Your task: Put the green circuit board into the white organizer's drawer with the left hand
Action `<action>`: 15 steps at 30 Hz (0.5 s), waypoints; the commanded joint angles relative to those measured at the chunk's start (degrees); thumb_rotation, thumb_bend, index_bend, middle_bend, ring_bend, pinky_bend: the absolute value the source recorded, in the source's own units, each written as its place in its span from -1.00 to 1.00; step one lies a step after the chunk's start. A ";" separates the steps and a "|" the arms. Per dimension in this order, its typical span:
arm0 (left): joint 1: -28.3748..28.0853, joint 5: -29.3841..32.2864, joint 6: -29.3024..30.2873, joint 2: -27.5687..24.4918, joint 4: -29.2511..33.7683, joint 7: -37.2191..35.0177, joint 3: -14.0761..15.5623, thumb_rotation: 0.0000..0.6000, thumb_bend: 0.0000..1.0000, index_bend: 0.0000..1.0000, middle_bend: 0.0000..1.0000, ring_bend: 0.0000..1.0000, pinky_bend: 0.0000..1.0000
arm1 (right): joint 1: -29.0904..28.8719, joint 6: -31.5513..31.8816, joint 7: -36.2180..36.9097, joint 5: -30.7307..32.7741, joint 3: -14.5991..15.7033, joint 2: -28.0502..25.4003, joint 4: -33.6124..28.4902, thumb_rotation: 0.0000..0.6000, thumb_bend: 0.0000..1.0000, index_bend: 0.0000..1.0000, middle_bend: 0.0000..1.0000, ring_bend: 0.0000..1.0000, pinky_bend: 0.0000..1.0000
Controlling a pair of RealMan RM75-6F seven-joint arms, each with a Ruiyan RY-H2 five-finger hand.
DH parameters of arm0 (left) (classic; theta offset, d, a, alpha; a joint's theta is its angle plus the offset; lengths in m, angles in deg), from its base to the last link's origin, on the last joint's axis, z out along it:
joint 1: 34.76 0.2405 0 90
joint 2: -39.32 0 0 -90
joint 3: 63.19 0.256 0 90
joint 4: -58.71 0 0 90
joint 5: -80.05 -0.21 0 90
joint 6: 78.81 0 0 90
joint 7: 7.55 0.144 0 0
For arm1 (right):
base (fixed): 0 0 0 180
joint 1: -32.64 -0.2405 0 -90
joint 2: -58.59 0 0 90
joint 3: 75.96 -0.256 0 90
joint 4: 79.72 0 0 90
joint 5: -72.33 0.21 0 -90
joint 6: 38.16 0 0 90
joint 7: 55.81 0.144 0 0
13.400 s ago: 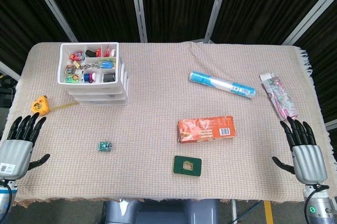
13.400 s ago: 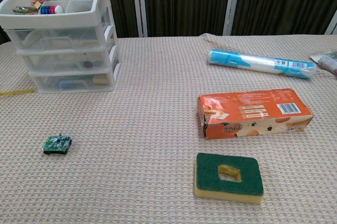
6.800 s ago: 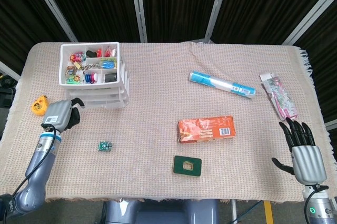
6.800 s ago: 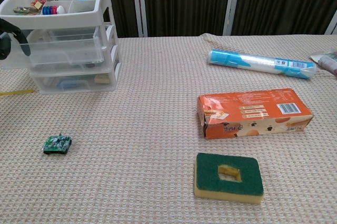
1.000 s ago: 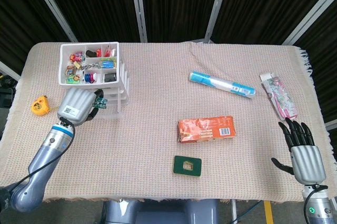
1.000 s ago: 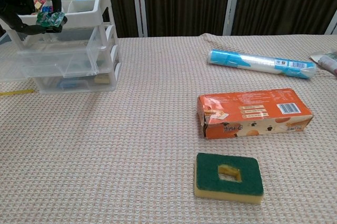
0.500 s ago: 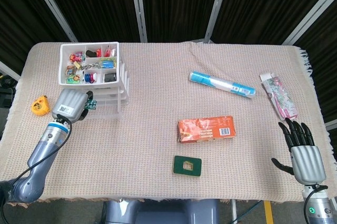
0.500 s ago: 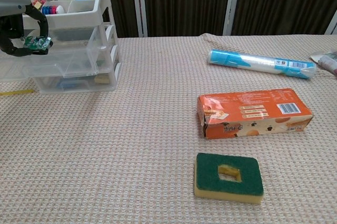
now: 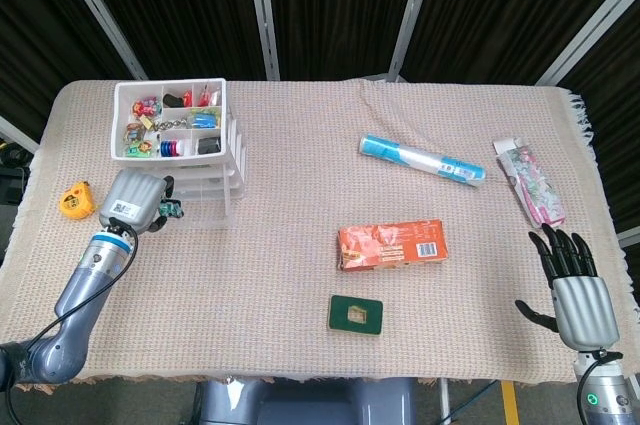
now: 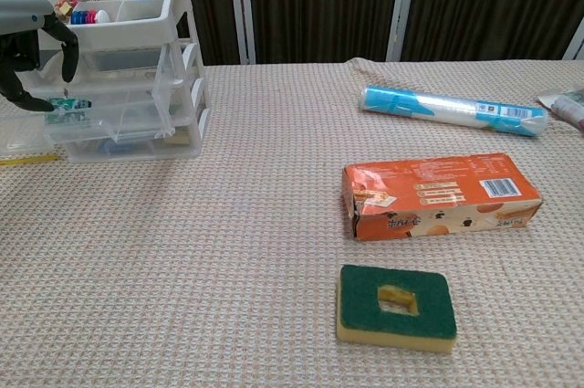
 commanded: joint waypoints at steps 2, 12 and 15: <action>0.06 -0.55 0.80 -0.33 0.11 -0.59 -0.14 1.00 -0.52 -0.10 1.00 0.92 0.55 | 0.00 0.01 0.00 -0.02 0.00 0.02 0.00 1.00 -1.00 -0.85 -1.00 -1.00 -1.00; 1.52 -6.38 3.21 -1.91 3.00 -4.78 -0.07 1.00 -0.52 -0.14 0.88 0.77 0.44 | 0.01 -0.01 -0.02 0.02 0.00 0.02 -0.02 1.00 -1.00 -0.85 -1.00 -1.00 -1.00; 3.83 -15.11 5.84 -3.01 5.81 -8.06 1.53 1.00 -0.48 -0.16 0.55 0.51 0.20 | -0.01 -0.07 -0.01 0.11 -0.04 0.01 -0.02 1.00 -1.00 -0.85 -1.00 -1.00 -1.00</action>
